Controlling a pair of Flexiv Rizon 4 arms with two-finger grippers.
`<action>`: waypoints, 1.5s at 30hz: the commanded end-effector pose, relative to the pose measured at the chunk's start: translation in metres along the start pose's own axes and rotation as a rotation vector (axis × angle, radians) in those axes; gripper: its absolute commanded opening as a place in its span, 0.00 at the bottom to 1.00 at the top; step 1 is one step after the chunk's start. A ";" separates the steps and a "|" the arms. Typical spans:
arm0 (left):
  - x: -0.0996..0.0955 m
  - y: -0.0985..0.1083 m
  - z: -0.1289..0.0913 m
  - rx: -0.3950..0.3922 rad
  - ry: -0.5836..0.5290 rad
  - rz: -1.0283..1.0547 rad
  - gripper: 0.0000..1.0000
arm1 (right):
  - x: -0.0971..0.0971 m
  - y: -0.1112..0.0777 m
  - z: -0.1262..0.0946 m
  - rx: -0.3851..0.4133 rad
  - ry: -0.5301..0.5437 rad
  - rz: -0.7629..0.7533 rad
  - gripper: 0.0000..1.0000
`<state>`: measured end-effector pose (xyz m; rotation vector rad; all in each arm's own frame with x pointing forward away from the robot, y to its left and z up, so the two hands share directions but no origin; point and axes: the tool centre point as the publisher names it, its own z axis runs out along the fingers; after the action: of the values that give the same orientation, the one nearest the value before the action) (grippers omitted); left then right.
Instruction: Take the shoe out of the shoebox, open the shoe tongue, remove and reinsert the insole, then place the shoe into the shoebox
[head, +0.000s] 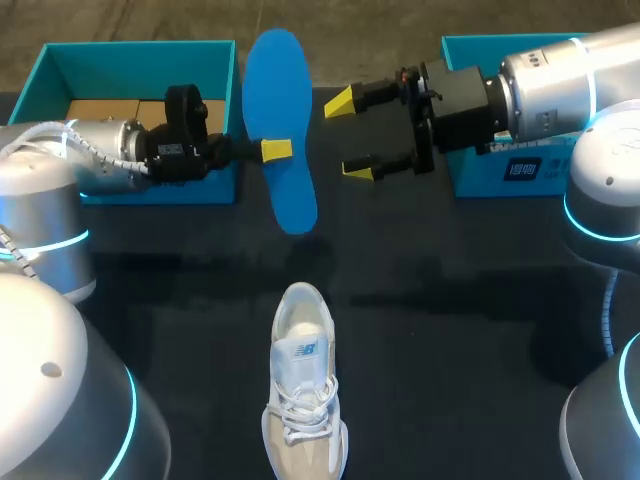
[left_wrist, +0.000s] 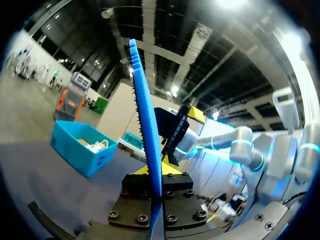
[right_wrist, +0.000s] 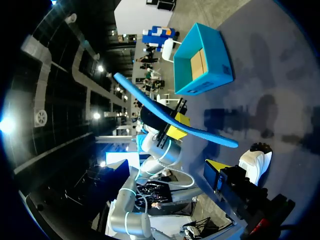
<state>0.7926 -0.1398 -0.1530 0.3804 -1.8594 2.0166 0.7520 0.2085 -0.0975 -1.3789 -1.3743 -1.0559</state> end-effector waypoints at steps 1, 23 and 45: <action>0.004 -0.001 0.001 -0.051 -0.054 0.403 0.00 | 0.000 0.000 0.002 -0.001 -0.001 0.001 1.00; -0.010 -0.003 -0.018 -0.078 -0.029 0.781 0.00 | 0.000 0.000 0.002 -0.001 -0.001 0.001 1.00; -0.026 -0.008 -0.017 -0.182 0.018 1.255 0.00 | 0.000 0.000 0.002 -0.001 -0.001 0.001 1.00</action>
<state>0.8214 -0.1249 -0.1592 -1.1318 -2.5271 2.3821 0.7524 0.2088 -0.0974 -1.3785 -1.3745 -1.0547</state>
